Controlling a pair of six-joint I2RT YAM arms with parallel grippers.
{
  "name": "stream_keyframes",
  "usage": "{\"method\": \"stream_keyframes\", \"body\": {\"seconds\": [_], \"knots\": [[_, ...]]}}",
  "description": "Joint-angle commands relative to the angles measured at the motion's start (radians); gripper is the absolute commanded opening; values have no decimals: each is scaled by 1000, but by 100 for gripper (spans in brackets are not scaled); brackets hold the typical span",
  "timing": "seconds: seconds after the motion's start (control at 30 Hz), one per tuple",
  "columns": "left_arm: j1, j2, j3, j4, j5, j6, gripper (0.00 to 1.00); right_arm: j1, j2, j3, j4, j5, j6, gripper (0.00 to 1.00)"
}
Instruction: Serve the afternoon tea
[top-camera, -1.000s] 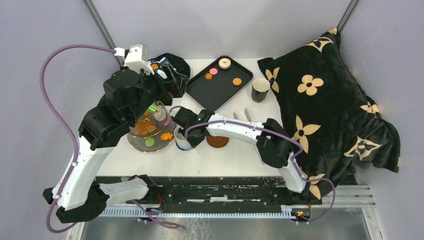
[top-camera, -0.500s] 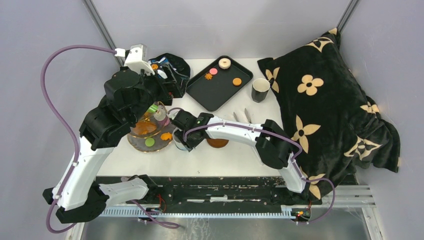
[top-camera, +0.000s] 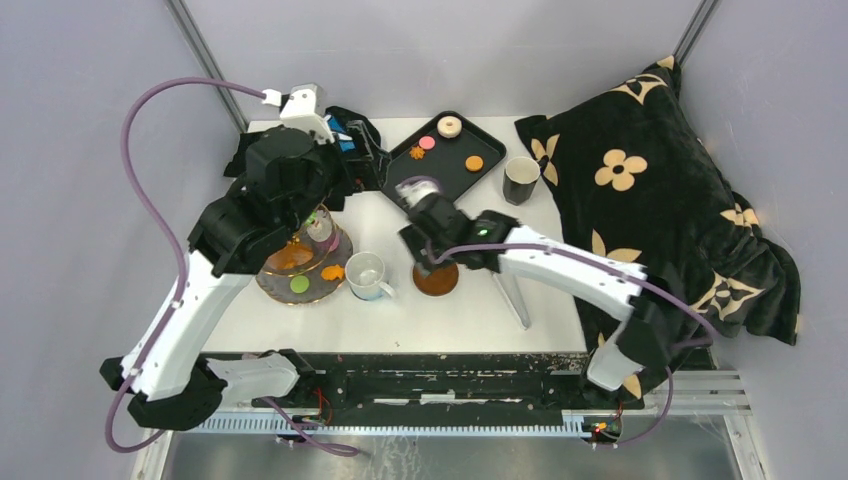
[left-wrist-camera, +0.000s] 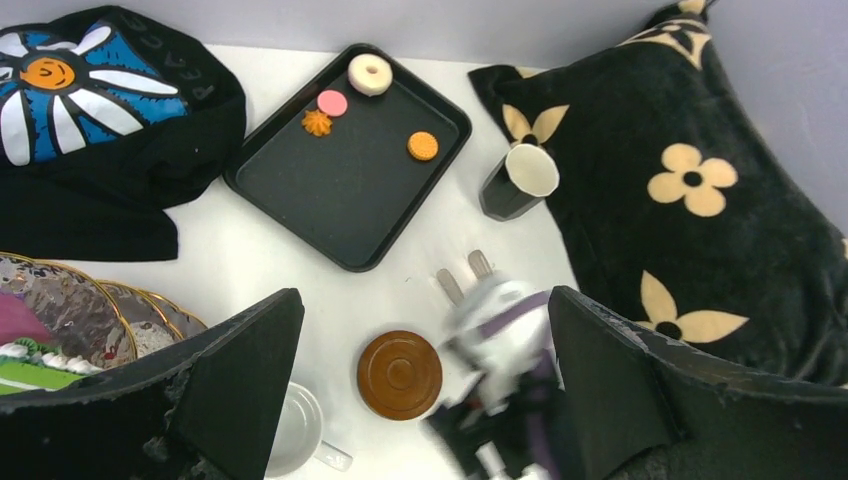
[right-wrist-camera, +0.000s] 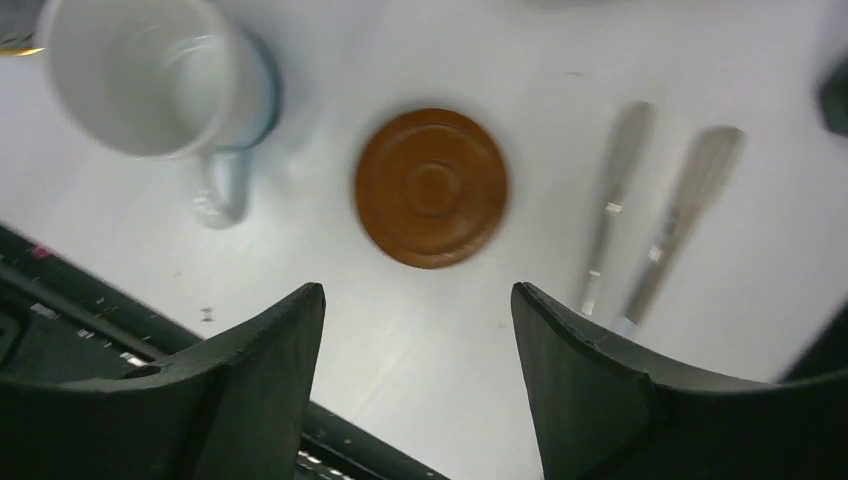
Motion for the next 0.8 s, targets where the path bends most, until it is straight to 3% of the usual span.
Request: {"method": "stream_keyframes", "body": {"seconds": [0.0, 0.17, 0.37, 0.6, 0.77], "knots": [[34, 80, 7, 13, 50, 51, 99, -167, -195, -144, -5, 106, 14, 75], [36, 169, -29, 33, 162, 71, 99, -433, -295, -219, 1, 90, 8, 75], [34, 206, -64, 60, 255, 98, 99, -688, -187, -102, -8, -7, 105, 75], [33, 187, -97, 87, 262, 103, 99, -859, 39, 130, 23, -98, 83, 69], [35, 191, -105, 95, 271, 102, 99, -900, 190, 308, 40, -104, 131, 59]]}}
